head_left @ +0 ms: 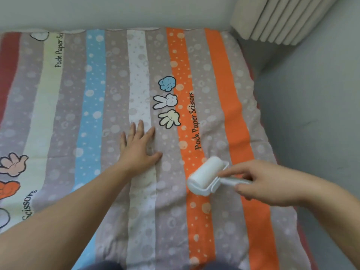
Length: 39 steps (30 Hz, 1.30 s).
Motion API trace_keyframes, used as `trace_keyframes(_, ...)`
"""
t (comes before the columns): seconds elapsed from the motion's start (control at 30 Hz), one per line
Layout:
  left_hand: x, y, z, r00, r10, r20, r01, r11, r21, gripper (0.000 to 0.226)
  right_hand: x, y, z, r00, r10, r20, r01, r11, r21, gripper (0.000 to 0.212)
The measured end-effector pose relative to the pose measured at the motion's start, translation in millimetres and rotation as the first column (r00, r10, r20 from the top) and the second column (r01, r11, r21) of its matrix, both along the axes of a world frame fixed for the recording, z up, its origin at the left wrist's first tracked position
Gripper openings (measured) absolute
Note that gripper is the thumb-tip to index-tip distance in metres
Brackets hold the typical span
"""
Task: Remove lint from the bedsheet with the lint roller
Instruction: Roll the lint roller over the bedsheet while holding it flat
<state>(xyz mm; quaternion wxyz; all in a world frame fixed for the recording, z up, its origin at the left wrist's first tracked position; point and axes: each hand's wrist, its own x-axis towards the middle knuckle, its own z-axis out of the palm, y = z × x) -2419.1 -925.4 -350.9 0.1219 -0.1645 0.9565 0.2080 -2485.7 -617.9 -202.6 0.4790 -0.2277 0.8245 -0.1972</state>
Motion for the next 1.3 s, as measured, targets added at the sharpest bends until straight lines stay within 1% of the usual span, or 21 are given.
trace_keyframes(0.03,-4.2,0.2,0.0,1.000,-0.009,-0.009,0.008,1.000,-0.003,0.091,-9.6,-1.2,3.2,0.997,-0.072,-0.009,0.071,0.996,-0.060,0.044)
trace_keyframes(0.1,-13.0,4.1,-1.4,1.000,0.003,-0.001,-0.003,1.000,0.012,0.096,-29.0,-15.5,-0.8,0.978,-0.168,-0.122,0.148,0.976,-0.162,0.043)
trace_keyframes(0.2,-20.1,9.5,-9.7,0.997,0.038,0.063,-0.042,0.998,0.050,0.104,-52.0,-60.7,-25.0,0.914,-0.180,-0.363,0.109,0.972,-0.207,0.049)
trace_keyframes(0.27,-22.5,6.8,-15.4,0.995,0.058,0.084,-0.065,0.994,0.090,0.095,-62.3,-91.0,-48.3,0.880,-0.148,-0.451,0.076,0.982,-0.175,0.052)
trace_keyframes(0.33,-24.4,3.5,-17.6,0.991,0.090,0.095,-0.101,0.987,0.127,0.086,-66.8,-114.9,-70.1,0.869,-0.085,-0.488,0.036,0.993,-0.110,0.052)
trace_keyframes(0.43,-24.3,6.7,-19.5,0.992,0.096,0.083,-0.104,0.989,0.102,0.080,-62.0,-122.2,-92.2,0.864,0.003,-0.503,0.001,1.000,0.008,0.055)
trace_keyframes(0.5,-24.6,9.3,-22.5,0.993,0.094,0.064,-0.099,0.993,0.068,0.078,-55.5,-110.2,-93.9,0.855,0.028,-0.518,-0.004,0.999,0.047,0.057)
trace_keyframes(0.73,-25.9,15.4,-24.9,0.993,0.104,0.061,-0.102,0.994,-0.035,0.073,-27.9,-41.9,-72.8,0.840,0.138,-0.525,-0.075,0.987,0.140,0.054)
trace_keyframes(0.87,-26.2,22.5,-22.8,0.990,0.133,0.050,-0.128,0.987,-0.100,0.073,-13.8,-4.7,-68.0,0.866,0.130,-0.483,-0.045,0.982,0.184,0.058)
trace_keyframes(0.97,-31.3,38.9,-15.1,0.984,0.166,0.061,-0.160,0.983,-0.091,0.070,-8.5,16.2,-58.2,0.880,0.113,-0.462,-0.023,0.980,0.197,0.057)
trace_keyframes(1.03,-35.6,57.5,-11.1,0.991,0.118,0.059,-0.114,0.991,-0.063,0.070,-7.2,30.1,-50.6,0.887,0.120,-0.445,-0.027,0.977,0.210,0.055)
trace_keyframes(1.13,-41.3,87.9,-10.3,0.998,0.014,0.056,-0.011,0.999,-0.040,0.074,-8.4,59.8,-41.4,0.911,0.169,-0.377,-0.074,0.964,0.254,0.054)
trace_keyframes(1.23,-49.0,104.3,-10.5,0.997,-0.004,0.079,0.007,0.999,-0.047,0.079,-19.6,92.8,-24.9,0.954,0.200,-0.223,-0.133,0.950,0.283,0.055)
trace_keyframes(1.3,-55.8,108.1,-9.9,0.995,0.001,0.104,0.003,0.999,-0.043,0.081,-31.8,106.8,-8.3,0.982,0.142,-0.123,-0.113,0.969,0.218,0.054)
